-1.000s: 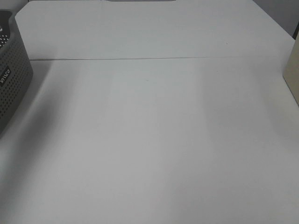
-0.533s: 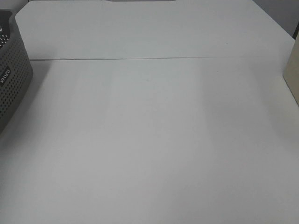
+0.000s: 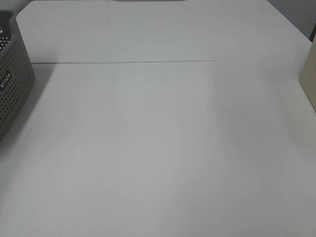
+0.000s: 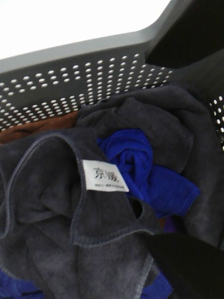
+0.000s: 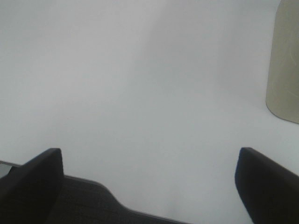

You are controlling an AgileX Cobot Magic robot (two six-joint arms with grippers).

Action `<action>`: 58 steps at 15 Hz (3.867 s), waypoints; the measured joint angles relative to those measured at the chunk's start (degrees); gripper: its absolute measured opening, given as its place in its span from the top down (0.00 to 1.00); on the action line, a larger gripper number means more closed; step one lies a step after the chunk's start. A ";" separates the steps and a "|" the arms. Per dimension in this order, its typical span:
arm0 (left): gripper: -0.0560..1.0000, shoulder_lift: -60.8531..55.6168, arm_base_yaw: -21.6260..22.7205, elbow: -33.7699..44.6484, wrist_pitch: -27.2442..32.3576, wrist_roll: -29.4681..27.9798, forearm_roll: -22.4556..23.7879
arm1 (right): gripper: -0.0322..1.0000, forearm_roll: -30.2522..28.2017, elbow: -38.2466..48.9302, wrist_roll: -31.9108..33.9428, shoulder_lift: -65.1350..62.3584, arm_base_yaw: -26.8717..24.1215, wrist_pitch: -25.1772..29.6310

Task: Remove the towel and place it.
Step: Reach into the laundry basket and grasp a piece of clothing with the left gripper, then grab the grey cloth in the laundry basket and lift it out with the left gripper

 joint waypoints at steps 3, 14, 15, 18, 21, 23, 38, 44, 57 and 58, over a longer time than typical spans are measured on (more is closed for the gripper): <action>0.26 3.44 0.11 -6.70 0.00 1.03 0.00 | 0.05 0.00 0.00 0.00 0.00 0.00 0.00; 0.36 8.59 2.98 -7.62 -2.35 23.66 0.11 | 0.05 0.06 0.00 0.00 0.00 0.00 0.00; 0.36 9.63 4.47 -7.62 -2.98 23.66 -1.09 | 0.05 0.06 0.00 0.00 0.00 0.00 0.00; 0.36 12.20 6.30 -7.62 -3.67 24.01 -6.59 | 0.05 0.06 0.00 0.00 0.00 0.00 0.00; 0.36 14.09 6.25 -7.62 -4.76 24.41 -9.05 | 0.05 0.06 0.00 0.00 0.00 0.00 0.00; 0.36 14.73 6.25 -7.62 -5.84 25.10 -9.91 | 0.05 0.06 0.00 0.00 0.00 0.00 0.00; 0.43 16.62 6.25 -7.62 -5.96 22.23 -15.70 | 0.05 0.06 0.00 0.00 0.00 0.00 0.00; 0.94 16.62 6.25 -7.62 -2.58 23.20 -18.22 | 0.05 0.06 0.00 0.00 0.00 0.00 0.00; 0.95 7.56 6.25 -7.62 -1.95 30.48 -21.83 | 0.05 0.06 0.00 0.00 0.00 0.00 0.00; 0.95 6.02 6.25 -7.62 -1.95 32.03 -22.29 | 0.05 0.06 0.00 0.00 0.00 0.00 0.00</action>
